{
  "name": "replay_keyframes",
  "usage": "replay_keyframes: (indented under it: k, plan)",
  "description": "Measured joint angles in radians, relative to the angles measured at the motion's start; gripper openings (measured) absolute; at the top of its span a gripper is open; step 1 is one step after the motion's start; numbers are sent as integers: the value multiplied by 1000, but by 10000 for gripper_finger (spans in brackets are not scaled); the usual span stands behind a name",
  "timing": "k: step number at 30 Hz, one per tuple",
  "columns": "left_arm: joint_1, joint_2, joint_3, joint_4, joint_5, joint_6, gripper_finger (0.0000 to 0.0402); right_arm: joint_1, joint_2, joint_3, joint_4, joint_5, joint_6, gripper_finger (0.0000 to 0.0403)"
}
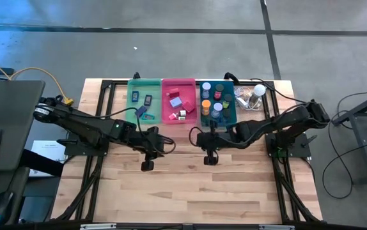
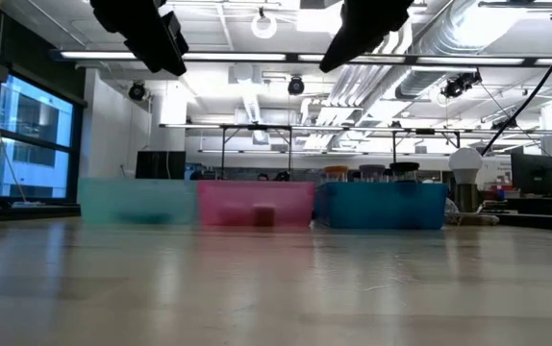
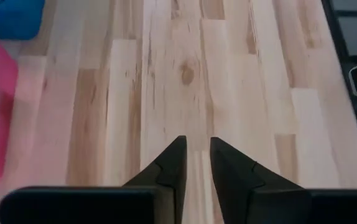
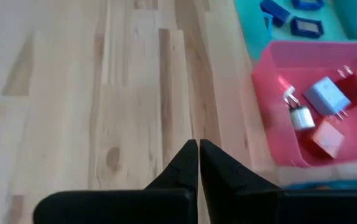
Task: Pick & Place Office items
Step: Return to home position
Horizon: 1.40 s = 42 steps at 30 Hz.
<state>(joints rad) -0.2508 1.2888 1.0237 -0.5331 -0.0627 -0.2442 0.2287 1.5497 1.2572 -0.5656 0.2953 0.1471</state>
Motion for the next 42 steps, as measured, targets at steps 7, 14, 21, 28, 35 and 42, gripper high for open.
replay_keyframes:
  k: [7,14,21,28,35,42]
  plan:
    - [-36,0,0,2,-181,-14,4,51,-13,0,-123,28,55,4]
    - [-79,-30,0,-14,-215,2,0,102,-23,0,-189,9,51,3]
    - [-84,-170,0,-103,-228,23,0,159,-126,-2,-271,-37,51,3]
    - [-43,-348,-5,-239,-244,88,0,215,-375,-142,-156,-43,-34,3]
    - [-2,-539,-67,-237,-244,115,0,212,-738,-496,109,-45,-48,3]
    - [15,-757,-245,-151,-239,75,0,143,-1072,-783,320,-132,-108,4]
